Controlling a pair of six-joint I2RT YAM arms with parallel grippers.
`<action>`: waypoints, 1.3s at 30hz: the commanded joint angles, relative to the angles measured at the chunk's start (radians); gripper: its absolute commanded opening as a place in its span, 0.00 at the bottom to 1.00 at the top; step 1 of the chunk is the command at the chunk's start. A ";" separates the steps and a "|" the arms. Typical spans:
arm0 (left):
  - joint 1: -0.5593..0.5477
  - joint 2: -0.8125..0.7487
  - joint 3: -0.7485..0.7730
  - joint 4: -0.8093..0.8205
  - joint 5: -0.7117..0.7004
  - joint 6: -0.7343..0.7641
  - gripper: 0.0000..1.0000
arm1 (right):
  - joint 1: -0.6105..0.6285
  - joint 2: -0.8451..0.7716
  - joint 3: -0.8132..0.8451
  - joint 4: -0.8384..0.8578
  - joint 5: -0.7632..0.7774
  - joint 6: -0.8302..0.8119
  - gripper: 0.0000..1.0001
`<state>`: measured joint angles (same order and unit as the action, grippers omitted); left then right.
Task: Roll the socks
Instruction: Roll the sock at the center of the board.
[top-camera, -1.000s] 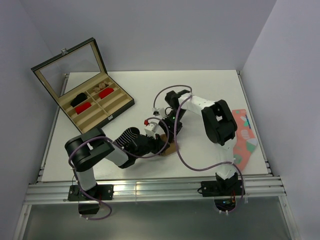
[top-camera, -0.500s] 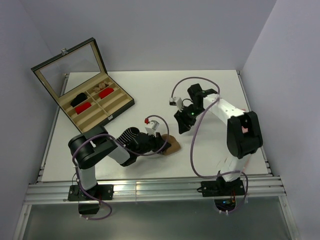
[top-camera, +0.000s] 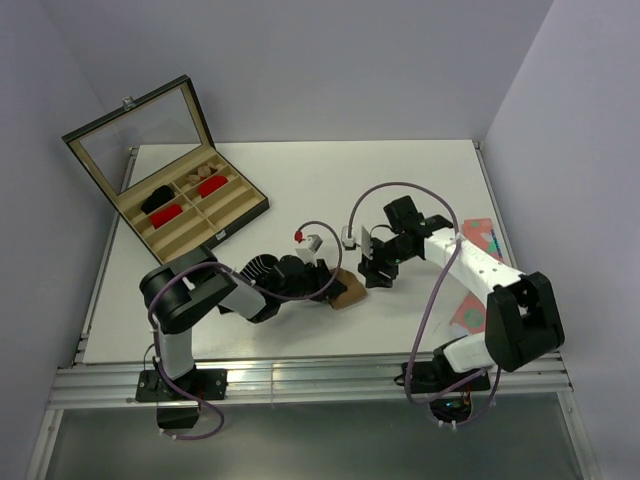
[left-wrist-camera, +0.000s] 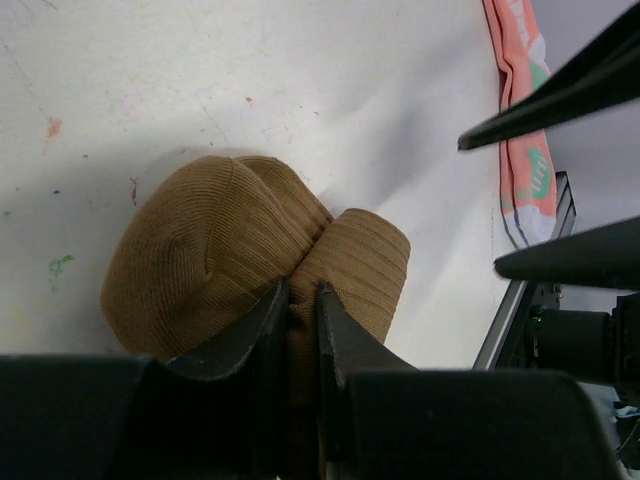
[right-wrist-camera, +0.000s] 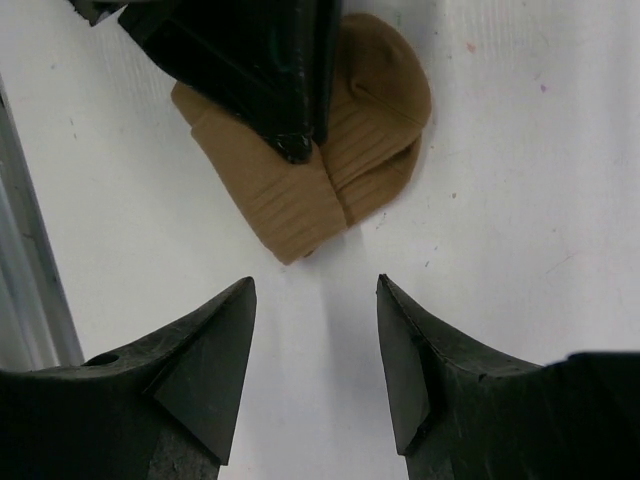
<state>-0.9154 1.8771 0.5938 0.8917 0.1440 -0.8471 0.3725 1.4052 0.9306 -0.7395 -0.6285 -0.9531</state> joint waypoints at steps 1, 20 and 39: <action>-0.005 0.105 -0.032 -0.457 0.029 0.019 0.00 | 0.038 -0.064 -0.062 0.097 0.027 -0.082 0.59; 0.032 0.169 0.017 -0.600 0.135 0.023 0.00 | 0.253 -0.203 -0.348 0.411 0.243 -0.157 0.61; 0.053 0.203 0.009 -0.531 0.243 -0.012 0.00 | 0.318 -0.077 -0.274 0.368 0.250 -0.118 0.50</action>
<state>-0.8371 1.9614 0.7132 0.7479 0.3729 -0.9237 0.6785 1.2892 0.6079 -0.3393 -0.3328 -1.0966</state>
